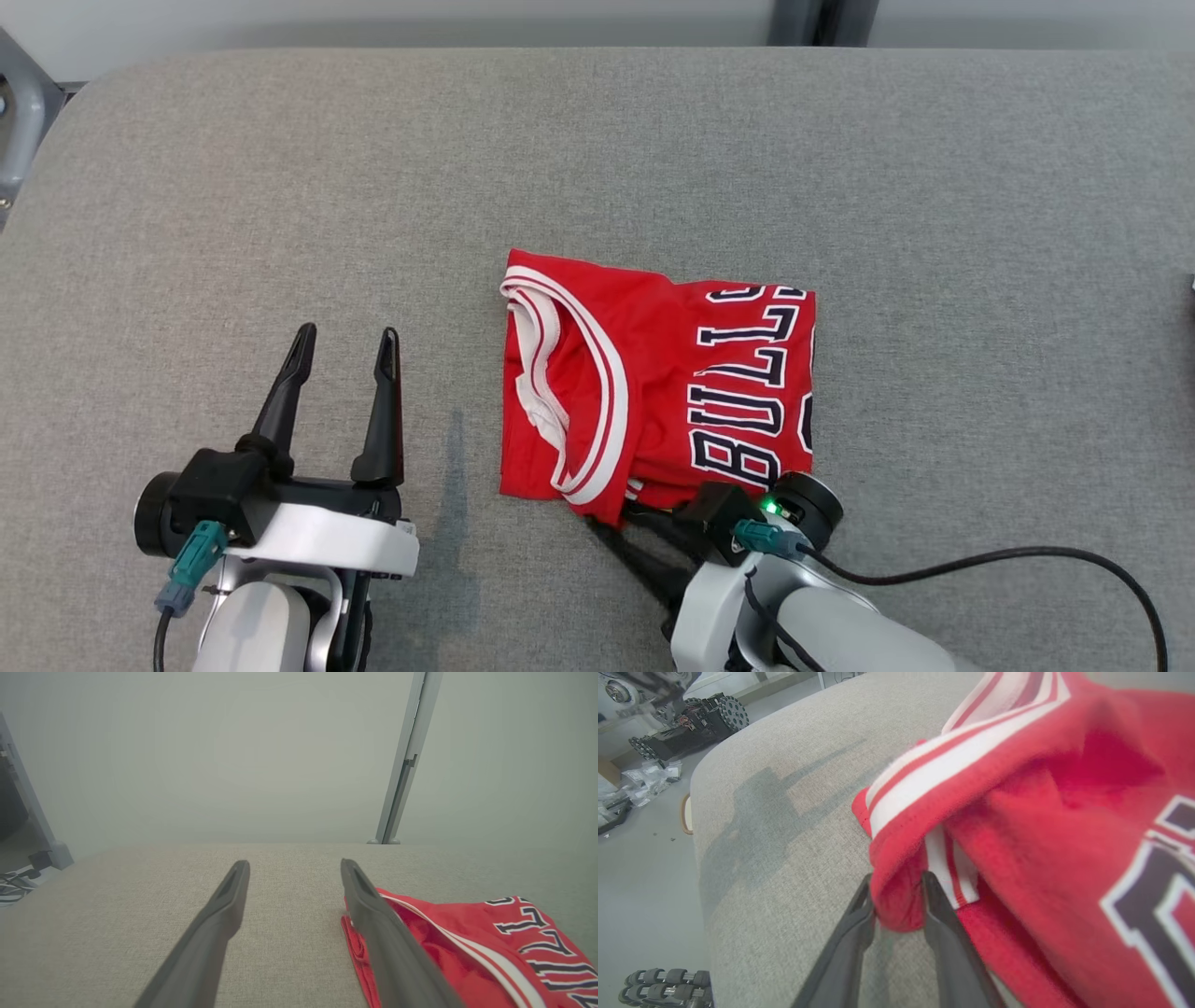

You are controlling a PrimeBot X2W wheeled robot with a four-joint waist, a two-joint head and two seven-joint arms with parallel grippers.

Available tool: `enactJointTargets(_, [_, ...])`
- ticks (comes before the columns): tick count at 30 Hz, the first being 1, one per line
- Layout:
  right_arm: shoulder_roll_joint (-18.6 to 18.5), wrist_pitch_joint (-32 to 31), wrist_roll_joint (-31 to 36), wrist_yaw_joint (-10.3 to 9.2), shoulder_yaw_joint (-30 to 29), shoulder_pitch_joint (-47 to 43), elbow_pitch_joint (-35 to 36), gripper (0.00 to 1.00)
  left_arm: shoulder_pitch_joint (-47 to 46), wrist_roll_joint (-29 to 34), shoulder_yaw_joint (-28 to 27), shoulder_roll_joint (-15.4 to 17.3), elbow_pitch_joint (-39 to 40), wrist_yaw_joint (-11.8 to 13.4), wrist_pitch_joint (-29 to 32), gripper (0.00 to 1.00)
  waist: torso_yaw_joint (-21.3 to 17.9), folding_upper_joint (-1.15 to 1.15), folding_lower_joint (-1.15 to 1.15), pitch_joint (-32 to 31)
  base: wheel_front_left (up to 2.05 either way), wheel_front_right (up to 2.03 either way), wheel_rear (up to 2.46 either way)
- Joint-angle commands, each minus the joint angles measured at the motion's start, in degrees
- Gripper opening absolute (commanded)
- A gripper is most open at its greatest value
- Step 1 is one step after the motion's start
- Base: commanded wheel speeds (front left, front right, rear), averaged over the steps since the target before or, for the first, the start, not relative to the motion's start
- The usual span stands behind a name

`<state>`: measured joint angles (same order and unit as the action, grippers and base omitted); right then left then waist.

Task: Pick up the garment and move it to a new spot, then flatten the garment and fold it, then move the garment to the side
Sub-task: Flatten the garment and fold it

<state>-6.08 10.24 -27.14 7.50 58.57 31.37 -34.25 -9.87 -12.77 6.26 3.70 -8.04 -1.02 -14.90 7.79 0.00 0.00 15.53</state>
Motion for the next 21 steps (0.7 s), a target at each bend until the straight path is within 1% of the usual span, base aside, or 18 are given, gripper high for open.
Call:
enactJointTargets(1, [0.32,0.71,-0.75,-0.03,0.55,1.04,-0.68,0.0,-0.97,-0.48,-0.13,0.12,0.19,-0.18,-0.19,1.0,0.22,0.0,0.0,0.24,0.0,0.0,0.0])
enactJointTargets(4, [1.43,2.52,-3.19,-0.03,1.55,2.91,-1.53,0.0,-1.29,-0.41,-0.16,-0.04,0.34,-0.17,-0.2,1.0,0.41,0.0,0.0,0.56,0.0,0.0,0.0])
enactJointTargets(9, [2.6,4.54,-8.72,-0.03,1.74,5.03,1.34,0.0,-1.05,-0.26,-0.43,-0.19,0.5,-0.21,-0.21,1.0,0.22,0.0,0.0,0.79,0.0,0.0,0.0])
enactJointTargets(11, [2.82,4.71,-12.89,-0.03,1.48,5.01,3.05,0.0,-1.18,-0.09,-0.31,-0.27,0.49,-0.3,-0.21,1.0,0.21,0.0,0.0,0.9,0.0,0.0,0.0])
enactJointTargets(13, [3.07,5.01,-20.04,-0.03,2.28,5.25,5.96,0.0,-1.6,0.15,0.14,-0.34,0.37,-0.56,-0.21,1.0,0.48,0.0,0.0,1.13,0.0,0.0,0.0])
enactJointTargets(15, [3.06,4.99,-24.44,-0.03,3.72,6.1,8.28,0.0,-1.78,0.26,0.59,-0.42,0.15,-0.66,-0.21,1.0,0.79,0.0,0.0,1.32,0.0,0.0,0.0])
enactJointTargets(16, [3.05,5.02,-27.8,-0.03,4.27,6.06,9.43,0.0,-1.89,0.32,0.83,-0.42,0.01,-0.79,-0.2,1.0,0.95,0.0,0.0,1.43,0.0,0.0,0.0])
enactJointTargets(19, [2.97,5.07,-33.35,-0.02,6.41,7.28,9.8,0.0,-2.53,0.39,1.47,-0.51,-0.26,-0.91,-0.2,1.0,1.47,0.0,0.0,1.83,0.0,0.0,0.0])
enactJointTargets(21, [2.93,5.06,-36.1,-0.03,7.29,7.75,8.61,0.0,-2.75,0.29,1.77,-0.55,-0.47,-0.95,-0.21,1.0,1.83,0.0,0.0,2.09,0.0,0.0,0.0])
